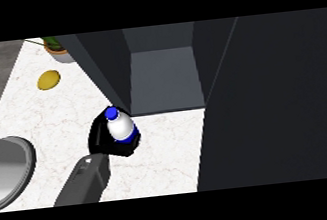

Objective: Pick up the bottled water, place it into the cabinet and close the cabinet

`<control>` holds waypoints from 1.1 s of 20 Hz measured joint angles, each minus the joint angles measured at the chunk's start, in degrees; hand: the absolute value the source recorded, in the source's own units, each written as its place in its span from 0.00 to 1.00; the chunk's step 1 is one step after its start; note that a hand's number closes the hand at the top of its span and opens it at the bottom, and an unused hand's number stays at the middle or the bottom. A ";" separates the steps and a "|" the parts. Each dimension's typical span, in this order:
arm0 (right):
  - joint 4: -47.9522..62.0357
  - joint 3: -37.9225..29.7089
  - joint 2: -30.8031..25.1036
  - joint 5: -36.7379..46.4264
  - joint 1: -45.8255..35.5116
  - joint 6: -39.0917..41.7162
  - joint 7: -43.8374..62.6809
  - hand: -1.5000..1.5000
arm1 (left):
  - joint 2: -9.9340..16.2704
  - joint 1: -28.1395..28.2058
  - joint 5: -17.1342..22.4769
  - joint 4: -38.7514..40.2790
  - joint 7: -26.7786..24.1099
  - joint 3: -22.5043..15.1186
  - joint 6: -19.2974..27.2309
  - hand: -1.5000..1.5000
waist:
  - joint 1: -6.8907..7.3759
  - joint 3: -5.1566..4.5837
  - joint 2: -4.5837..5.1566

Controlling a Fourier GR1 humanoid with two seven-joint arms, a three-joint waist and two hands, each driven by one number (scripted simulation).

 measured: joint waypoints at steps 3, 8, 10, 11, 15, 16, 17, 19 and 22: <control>0.33 -2.88 0.10 -1.13 0.04 1.51 -0.49 0.00 | 0.52 -0.10 4.30 -0.42 1.88 -2.64 1.14 1.00 | 0.10 0.06 0.04; 2.37 -7.89 0.45 -4.57 1.44 4.59 -3.33 0.00 | 1.55 0.79 11.08 -1.95 4.53 -6.77 3.50 1.00 | -0.32 0.26 -0.15; 2.98 -9.24 0.55 -5.62 1.74 5.50 -3.53 0.00 | 1.88 1.05 12.93 -2.68 5.45 -8.16 5.01 1.00 | -0.42 0.29 -0.18; 3.38 -9.61 0.48 -5.90 1.08 5.78 -3.34 0.00 | 2.16 1.15 14.13 -2.98 5.67 -9.14 5.92 1.00 | -0.53 0.31 -0.15; 5.28 -12.29 0.66 -8.63 0.50 7.44 -4.60 0.00 | 2.88 1.74 16.85 -4.60 6.97 -11.99 9.11 1.00 | -0.69 0.37 -0.15; 5.48 -12.58 0.69 -9.35 0.45 7.86 -4.65 0.00 | 3.22 1.99 17.64 -4.98 7.10 -12.69 10.06 1.00 | -0.99 0.41 -0.19; 5.77 -13.09 0.67 -10.15 0.57 8.28 -4.63 0.00 | 3.43 2.15 18.06 -5.37 7.42 -13.31 10.86 1.00 | -1.06 0.43 -0.22; 6.62 -14.07 0.70 -11.79 0.08 8.85 -5.00 0.00 | 3.89 2.43 19.12 -6.11 7.87 -14.41 12.74 1.00 | -1.37 0.50 -0.20; 7.30 -15.05 0.49 -14.19 -0.45 9.82 -5.17 0.00 | 4.61 2.98 20.65 -7.18 7.99 -15.95 15.18 1.00 | -1.96 0.56 -0.17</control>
